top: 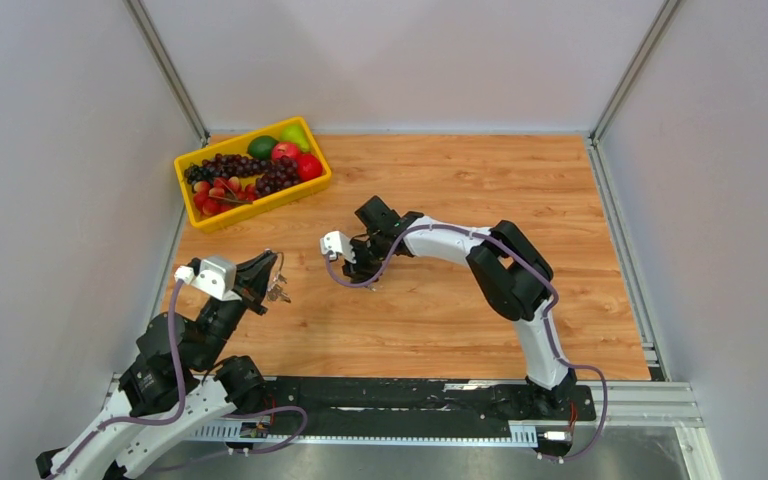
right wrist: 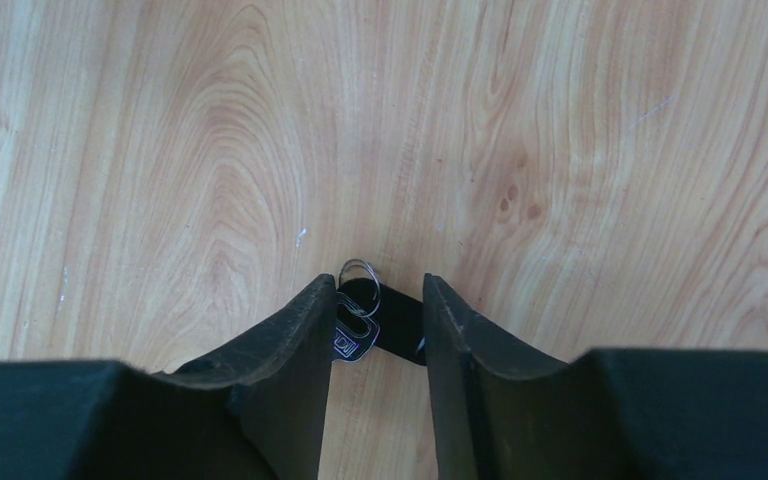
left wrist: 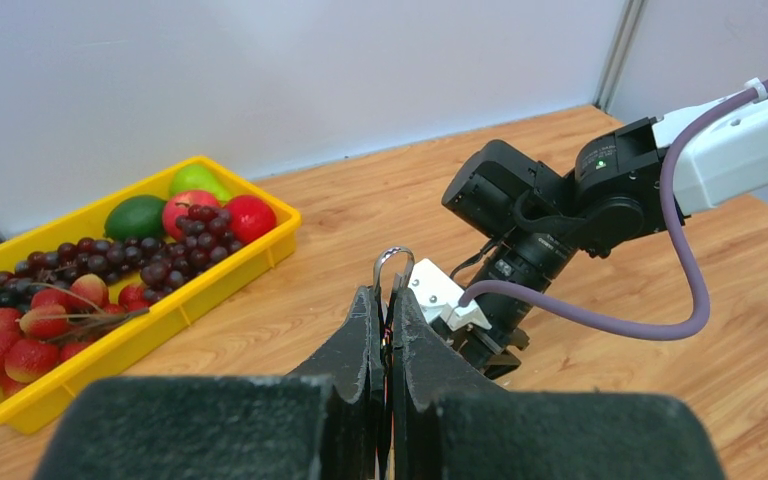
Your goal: Put the keys on the keyring
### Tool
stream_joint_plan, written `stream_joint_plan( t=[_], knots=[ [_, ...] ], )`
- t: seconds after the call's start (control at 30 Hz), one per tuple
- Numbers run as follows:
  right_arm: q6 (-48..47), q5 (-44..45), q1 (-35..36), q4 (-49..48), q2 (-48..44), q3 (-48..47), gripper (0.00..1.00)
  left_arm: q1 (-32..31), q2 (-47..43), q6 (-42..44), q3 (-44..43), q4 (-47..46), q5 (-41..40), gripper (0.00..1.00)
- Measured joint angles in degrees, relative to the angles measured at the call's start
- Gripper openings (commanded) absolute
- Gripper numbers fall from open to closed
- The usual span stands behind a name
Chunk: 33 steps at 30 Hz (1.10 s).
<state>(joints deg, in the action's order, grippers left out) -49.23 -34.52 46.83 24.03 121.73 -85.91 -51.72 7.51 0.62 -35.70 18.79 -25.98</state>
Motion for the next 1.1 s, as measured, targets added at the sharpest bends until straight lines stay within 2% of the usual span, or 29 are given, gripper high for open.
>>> stream_joint_plan(
  t=[0.23,0.43,0.67,0.9,1.1],
  knots=[
    [0.3,-0.1,-0.3,0.9,0.2,-0.5,0.27,0.0,-0.1,0.0,0.1,-0.2,0.2,0.0],
    [1.2,-1.2,-0.3,1.8,1.1,-1.4,0.22,0.0,-0.1,0.2,0.1,-0.2,0.2,0.0],
    [1.2,-1.7,-0.3,2.8,1.1,-1.6,0.0,0.0,-0.1,0.2,0.2,-0.2,0.2,0.0],
    [1.9,-2.2,-0.3,3.1,1.1,-2.1,0.0,0.0,-0.1,0.2,0.2,-0.2,0.2,0.0],
    [6.6,-2.4,-0.3,1.7,-0.8,-0.6,0.0,0.0,-0.1,0.3,0.2,-0.3,0.9,0.0]
  ],
)
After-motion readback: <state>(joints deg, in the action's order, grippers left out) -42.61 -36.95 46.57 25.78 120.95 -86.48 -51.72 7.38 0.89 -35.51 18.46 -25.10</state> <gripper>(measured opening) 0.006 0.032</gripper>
